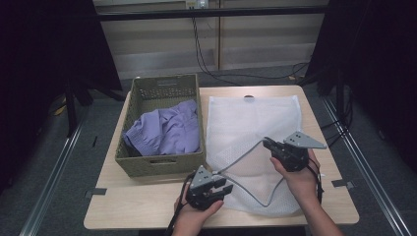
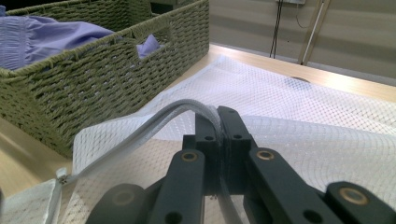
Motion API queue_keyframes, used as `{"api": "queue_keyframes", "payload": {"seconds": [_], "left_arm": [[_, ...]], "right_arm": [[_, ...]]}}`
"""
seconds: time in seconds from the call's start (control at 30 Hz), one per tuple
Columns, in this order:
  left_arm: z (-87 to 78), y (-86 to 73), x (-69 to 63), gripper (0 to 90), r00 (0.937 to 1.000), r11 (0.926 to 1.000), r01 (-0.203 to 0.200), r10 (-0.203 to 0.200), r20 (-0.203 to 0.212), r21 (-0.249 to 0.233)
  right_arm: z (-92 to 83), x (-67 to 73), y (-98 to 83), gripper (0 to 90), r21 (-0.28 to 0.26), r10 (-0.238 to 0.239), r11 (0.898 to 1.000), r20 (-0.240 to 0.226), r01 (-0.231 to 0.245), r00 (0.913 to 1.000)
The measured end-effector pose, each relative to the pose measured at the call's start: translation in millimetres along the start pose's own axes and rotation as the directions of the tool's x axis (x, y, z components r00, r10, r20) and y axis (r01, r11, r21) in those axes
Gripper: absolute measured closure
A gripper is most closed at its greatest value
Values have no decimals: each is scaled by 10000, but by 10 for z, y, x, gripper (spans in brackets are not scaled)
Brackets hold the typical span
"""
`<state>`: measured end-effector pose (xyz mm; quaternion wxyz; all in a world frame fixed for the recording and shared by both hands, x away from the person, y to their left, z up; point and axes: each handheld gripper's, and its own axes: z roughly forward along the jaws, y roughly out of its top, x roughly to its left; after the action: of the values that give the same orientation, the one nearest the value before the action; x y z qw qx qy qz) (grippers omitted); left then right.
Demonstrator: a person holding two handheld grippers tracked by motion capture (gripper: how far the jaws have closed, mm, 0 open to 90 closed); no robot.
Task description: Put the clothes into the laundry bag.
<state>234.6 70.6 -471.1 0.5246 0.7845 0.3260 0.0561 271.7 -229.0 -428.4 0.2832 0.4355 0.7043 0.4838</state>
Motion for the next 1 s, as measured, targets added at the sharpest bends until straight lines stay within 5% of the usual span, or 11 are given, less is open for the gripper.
{"api": "queue_keyframes", "payload": {"seconds": [0.33, 0.57, 0.9, 1.0], "left_arm": [[-443, 190, 257, 350, 9935, 9959, 434, -515, -1018, -797], [-592, 295, 340, 146, 9883, 9962, 270, -390, -1476, -825], [-1011, 517, 671, 11, 9689, 9903, 790, -1032, -2247, -1142], [-1189, 577, 852, 1, 9554, 9826, 1115, -1471, -2560, -1486]], "right_arm": [[12, 3, -64, 881, 178, -73, 9998, -153, 75, 9999], [32, 3, -111, 881, 334, -125, 9994, -260, 133, 9996], [28, -4, -137, 880, 454, -95, 9989, -319, 110, 9994], [25, 20, -139, 879, 473, -55, 9989, -316, 70, 9995]]}}
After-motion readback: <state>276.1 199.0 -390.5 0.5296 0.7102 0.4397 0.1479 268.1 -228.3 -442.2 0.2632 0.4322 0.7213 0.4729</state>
